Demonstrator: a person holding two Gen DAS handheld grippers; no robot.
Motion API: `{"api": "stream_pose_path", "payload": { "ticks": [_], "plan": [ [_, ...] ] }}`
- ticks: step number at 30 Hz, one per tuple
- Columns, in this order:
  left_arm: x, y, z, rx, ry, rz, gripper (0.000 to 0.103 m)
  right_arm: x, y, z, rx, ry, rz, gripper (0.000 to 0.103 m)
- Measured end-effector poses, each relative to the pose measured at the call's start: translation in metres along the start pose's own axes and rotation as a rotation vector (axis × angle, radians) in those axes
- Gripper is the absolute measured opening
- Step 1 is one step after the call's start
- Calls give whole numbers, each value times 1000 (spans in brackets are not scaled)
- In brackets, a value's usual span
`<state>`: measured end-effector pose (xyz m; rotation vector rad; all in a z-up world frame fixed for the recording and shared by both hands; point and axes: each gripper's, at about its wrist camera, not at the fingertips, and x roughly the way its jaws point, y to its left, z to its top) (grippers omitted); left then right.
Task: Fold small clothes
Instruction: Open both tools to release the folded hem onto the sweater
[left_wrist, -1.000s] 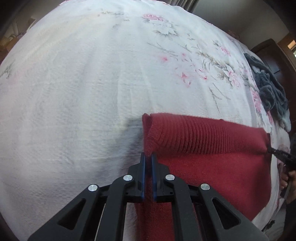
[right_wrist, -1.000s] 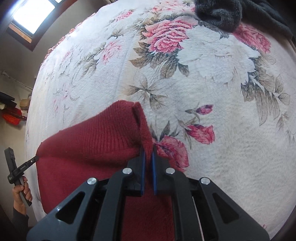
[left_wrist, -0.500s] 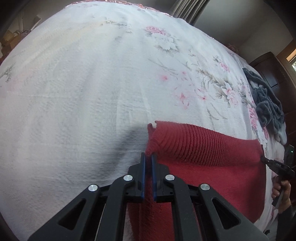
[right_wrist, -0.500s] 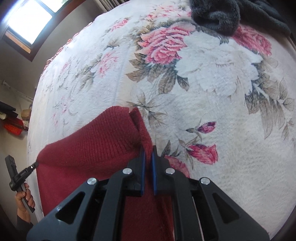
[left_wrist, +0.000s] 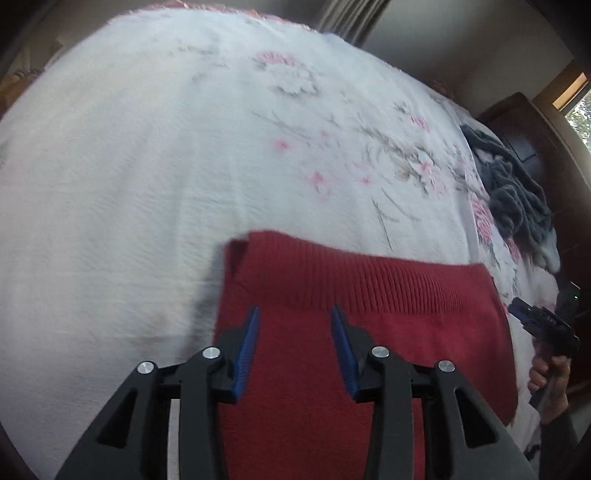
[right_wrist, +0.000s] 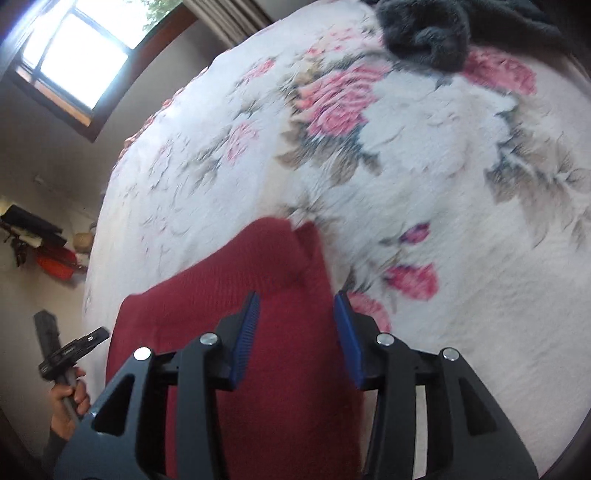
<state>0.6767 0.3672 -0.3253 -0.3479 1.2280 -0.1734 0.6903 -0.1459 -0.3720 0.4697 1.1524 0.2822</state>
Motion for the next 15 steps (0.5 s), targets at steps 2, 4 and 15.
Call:
{"api": "stream_pose_path", "payload": {
  "ticks": [2,4,15],
  "plan": [
    [21,12,-6,-17,45,49,31,19,-1,-9,-14,66,-17,35],
    [28,22,-7,-29,44,70,23,32,-9,-11,-14,94,-56,15],
    [-17,14,-70,15,57,-59,23,5,11,-74,-70,131,66,4]
  ]
}}
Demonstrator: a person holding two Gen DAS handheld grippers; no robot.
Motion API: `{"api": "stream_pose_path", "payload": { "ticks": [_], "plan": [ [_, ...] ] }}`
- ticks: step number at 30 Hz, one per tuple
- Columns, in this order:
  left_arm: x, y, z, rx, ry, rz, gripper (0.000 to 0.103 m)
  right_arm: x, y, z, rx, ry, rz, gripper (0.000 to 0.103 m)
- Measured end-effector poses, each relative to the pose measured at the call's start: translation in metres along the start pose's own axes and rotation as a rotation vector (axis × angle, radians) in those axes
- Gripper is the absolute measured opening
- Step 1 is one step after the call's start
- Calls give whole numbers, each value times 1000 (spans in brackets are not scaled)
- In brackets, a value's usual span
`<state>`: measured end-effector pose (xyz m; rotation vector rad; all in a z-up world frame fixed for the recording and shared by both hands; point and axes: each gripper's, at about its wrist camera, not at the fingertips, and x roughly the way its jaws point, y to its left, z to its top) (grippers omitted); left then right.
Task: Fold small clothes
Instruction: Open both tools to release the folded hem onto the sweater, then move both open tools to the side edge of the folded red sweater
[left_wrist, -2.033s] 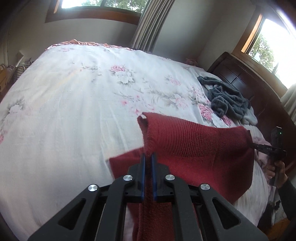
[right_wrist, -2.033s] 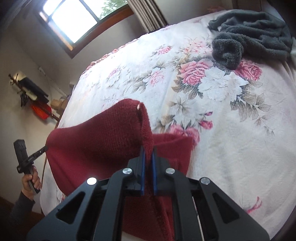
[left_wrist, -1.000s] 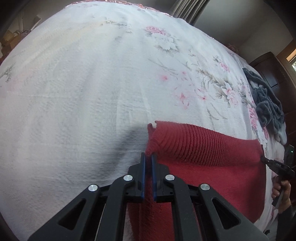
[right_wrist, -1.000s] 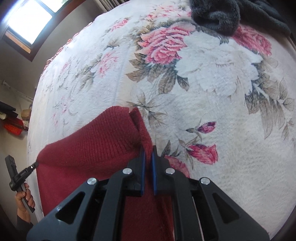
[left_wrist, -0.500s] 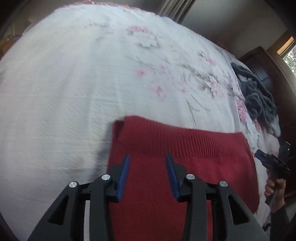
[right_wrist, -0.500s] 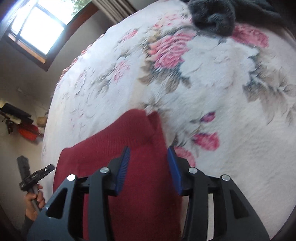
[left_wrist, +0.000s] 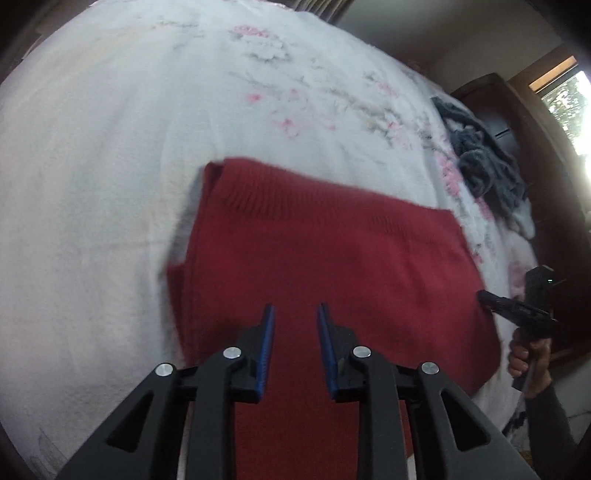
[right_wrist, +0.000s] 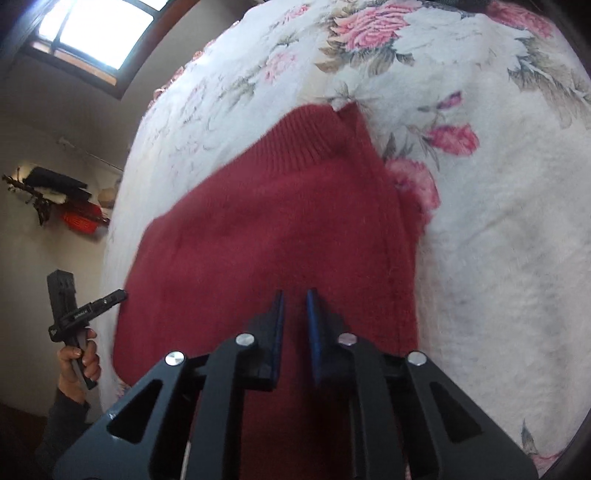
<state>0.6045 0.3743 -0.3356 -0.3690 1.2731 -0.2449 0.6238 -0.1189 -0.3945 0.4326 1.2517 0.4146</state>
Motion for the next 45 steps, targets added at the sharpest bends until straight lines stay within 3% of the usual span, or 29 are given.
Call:
{"api": "stream_pose_path", "payload": {
  "ticks": [3,5,6,9,11,12,13,14,16,19,21,22,23,24,25,26,28,30,32,34,36,37,39,40,42,44,45],
  "plan": [
    [2,12,-1,-62,-16,6,19,-1,-14,0,87,-17,28,0],
    [-19,2,-8,-68,-67,-19,19,-16,-5,-5,106,-32,42,9],
    [-35,-6,-13,-55,-89,-62,20,-24,6,-12,83,-37,75,15],
    [-56,-33,-51,35,-110,-242,24,-26,44,-46,-35,20,131,15],
    [-45,-38,-71,49,-76,-232,24,-9,59,-71,-93,81,117,15],
    [-31,-32,-78,27,-51,-189,24,1,60,-80,-114,94,75,11],
    [-21,-23,-82,4,-36,-158,21,8,59,-83,-121,91,44,6],
    [-12,-14,-86,-17,-29,-148,11,14,56,-84,-133,82,19,1],
    [-15,-8,-86,-50,-34,-158,4,12,51,-82,-70,82,39,2],
    [-42,-27,-94,3,-82,-231,23,-8,76,-92,-121,57,60,21],
    [-40,-45,-106,66,-68,-242,25,-7,87,-105,-165,79,55,21],
    [-31,-48,-110,92,-36,-212,27,-2,86,-111,-178,91,29,19],
    [-12,-48,-116,107,13,-133,28,6,80,-117,-175,109,-1,18],
    [-2,-42,-118,98,27,-112,23,9,73,-119,-160,111,-7,8],
    [1,-38,-118,73,23,-121,18,10,68,-120,-149,106,-17,0],
    [-2,-37,-117,57,23,-127,18,3,66,-123,-139,101,-23,0],
    [-18,-52,-118,79,-1,-164,29,-14,70,-120,-139,67,-27,15],
    [-27,-70,-119,127,-15,-237,33,-38,57,-129,-125,21,-27,19],
    [-21,-87,-118,157,-8,-263,36,-48,43,-132,-97,6,-66,17],
    [-7,-84,-118,151,18,-195,39,-46,19,-131,-49,29,-68,0],
    [12,-67,-113,74,40,-159,37,-46,8,-131,-29,30,-61,0],
    [13,-61,-113,45,41,-161,26,-48,9,-129,-23,22,-66,0],
    [9,-60,-115,42,27,-156,25,-60,21,-129,-52,-12,-105,8],
    [1,-59,-116,39,13,-161,30,-70,27,-129,-64,-29,-127,17],
    [-18,-51,-120,2,-37,-208,48,-87,37,-135,-129,-53,-158,26],
    [-40,-25,-130,-86,-124,-234,80,-94,76,-150,-272,-59,-219,42],
    [-51,-9,-138,-143,-176,-245,82,-93,99,-163,-355,-59,-249,56]
  ]
}}
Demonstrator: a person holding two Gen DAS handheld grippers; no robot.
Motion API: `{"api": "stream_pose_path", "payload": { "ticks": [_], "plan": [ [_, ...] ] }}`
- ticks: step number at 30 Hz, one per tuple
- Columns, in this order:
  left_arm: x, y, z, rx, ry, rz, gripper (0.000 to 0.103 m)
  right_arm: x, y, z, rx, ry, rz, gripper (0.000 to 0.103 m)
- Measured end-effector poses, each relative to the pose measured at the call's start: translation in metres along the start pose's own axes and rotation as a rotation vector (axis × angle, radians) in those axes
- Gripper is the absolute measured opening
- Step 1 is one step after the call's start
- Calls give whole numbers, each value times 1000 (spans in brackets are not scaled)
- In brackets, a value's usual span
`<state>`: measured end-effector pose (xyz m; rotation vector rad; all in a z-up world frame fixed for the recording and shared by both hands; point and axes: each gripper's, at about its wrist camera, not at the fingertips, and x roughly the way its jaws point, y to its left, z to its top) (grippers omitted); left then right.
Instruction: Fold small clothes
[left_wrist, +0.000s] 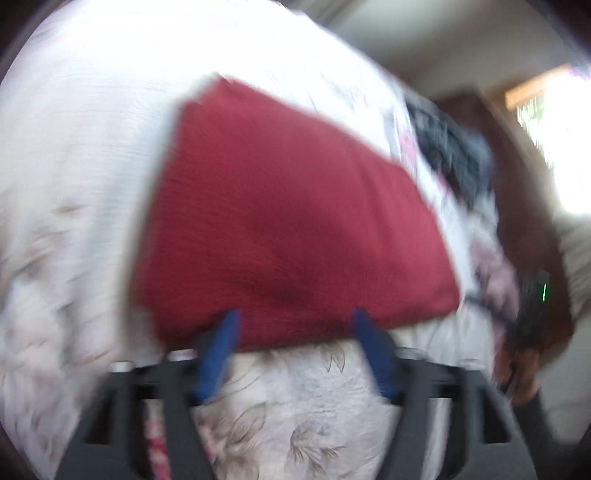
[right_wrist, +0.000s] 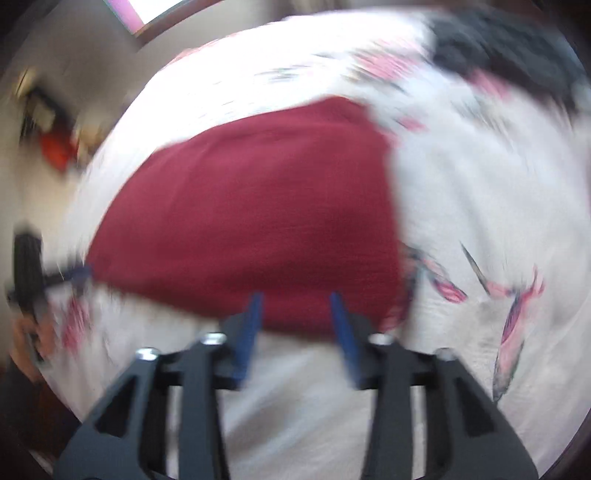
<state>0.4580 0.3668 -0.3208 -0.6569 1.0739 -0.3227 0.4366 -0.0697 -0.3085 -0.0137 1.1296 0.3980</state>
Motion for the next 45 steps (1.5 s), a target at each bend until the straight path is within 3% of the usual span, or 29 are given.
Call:
{"api": "stream_pose_path", "payload": {
  "ticks": [1,5,8,12,15,18,22,31,35,37,45],
  "plan": [
    [-12,14,-2,-40,-34,6,84,-1,20,-3,-57,-9,-23,66],
    [-44,63,-23,-188,-100,-18,84,7,139,-27,-376,-86,-89,82],
    [-64,76,-35,-222,-136,-26,84,34,222,-43,-632,-147,-199,82],
    [-89,93,-44,-259,-188,-17,84,73,307,-57,-894,-187,-280,78],
    [-97,99,-54,-284,-204,-31,84,103,347,-66,-1058,-214,-383,78],
    [-112,111,-55,-293,-214,-67,84,130,363,-65,-1153,-201,-470,70],
    [-118,116,-49,-286,-223,-89,84,160,368,-63,-1229,-158,-545,63],
    [-118,126,-17,-316,-206,-157,84,189,382,-35,-1256,-222,-623,49],
    [-115,130,11,-332,-186,-196,85,193,376,-22,-1225,-199,-585,26],
    [-105,133,30,-350,-143,-238,85,186,371,-10,-1180,-206,-550,19],
    [-2,121,117,-350,165,-358,88,135,355,38,-1003,-253,-461,17]
  ]
}}
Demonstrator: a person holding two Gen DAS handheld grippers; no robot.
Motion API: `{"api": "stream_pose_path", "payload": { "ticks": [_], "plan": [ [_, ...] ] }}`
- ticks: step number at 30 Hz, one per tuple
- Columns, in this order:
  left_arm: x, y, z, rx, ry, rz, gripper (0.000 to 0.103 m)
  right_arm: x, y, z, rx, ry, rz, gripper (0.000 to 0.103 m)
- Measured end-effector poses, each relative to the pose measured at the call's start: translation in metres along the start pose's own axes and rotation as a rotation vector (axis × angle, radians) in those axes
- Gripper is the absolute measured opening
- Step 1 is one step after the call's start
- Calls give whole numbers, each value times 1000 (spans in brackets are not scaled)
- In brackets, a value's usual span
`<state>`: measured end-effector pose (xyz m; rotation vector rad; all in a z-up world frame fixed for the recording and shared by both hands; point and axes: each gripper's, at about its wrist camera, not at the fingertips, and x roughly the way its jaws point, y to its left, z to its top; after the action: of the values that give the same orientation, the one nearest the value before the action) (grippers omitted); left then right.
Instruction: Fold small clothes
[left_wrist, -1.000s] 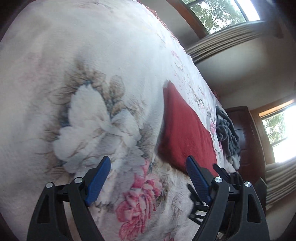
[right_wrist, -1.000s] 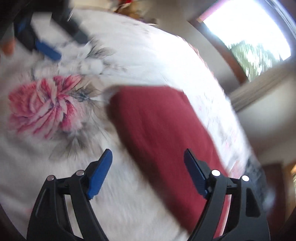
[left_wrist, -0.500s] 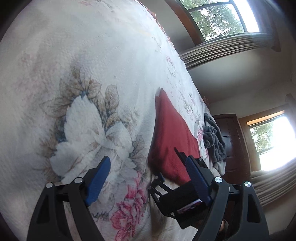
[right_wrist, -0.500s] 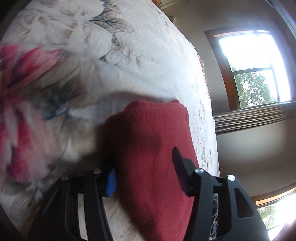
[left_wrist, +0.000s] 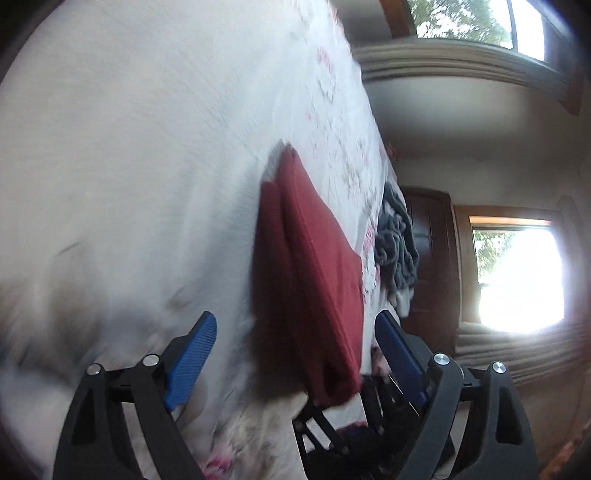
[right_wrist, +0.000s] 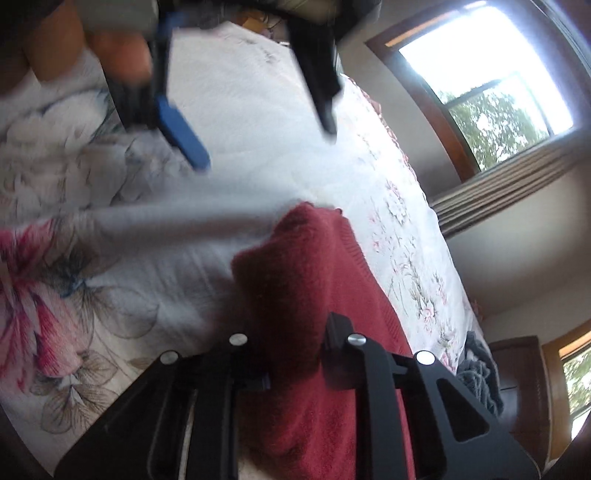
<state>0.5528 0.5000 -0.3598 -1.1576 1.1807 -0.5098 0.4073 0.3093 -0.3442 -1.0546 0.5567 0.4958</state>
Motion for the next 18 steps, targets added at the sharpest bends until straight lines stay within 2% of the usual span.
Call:
{"api": "stream_pose_path", "payload": {
  "ticks": [4,10,15,16,17,18],
  "plan": [
    [44,-4,32,-5,53,79,88,-1,-14,1,35,-2,19,17],
    [74,-26,69,53,76,132,88,-8,-14,-7,55,-12,42,17],
    [97,-27,82,78,149,210,84,-11,-14,-8,86,-23,53,17],
    [100,-29,84,85,160,221,75,-11,-15,-8,89,-26,54,17],
    [104,-30,85,91,175,232,56,-11,-15,-8,93,-28,56,17],
    [107,-32,86,92,186,245,48,-11,-15,-8,97,-30,57,17]
  ]
}}
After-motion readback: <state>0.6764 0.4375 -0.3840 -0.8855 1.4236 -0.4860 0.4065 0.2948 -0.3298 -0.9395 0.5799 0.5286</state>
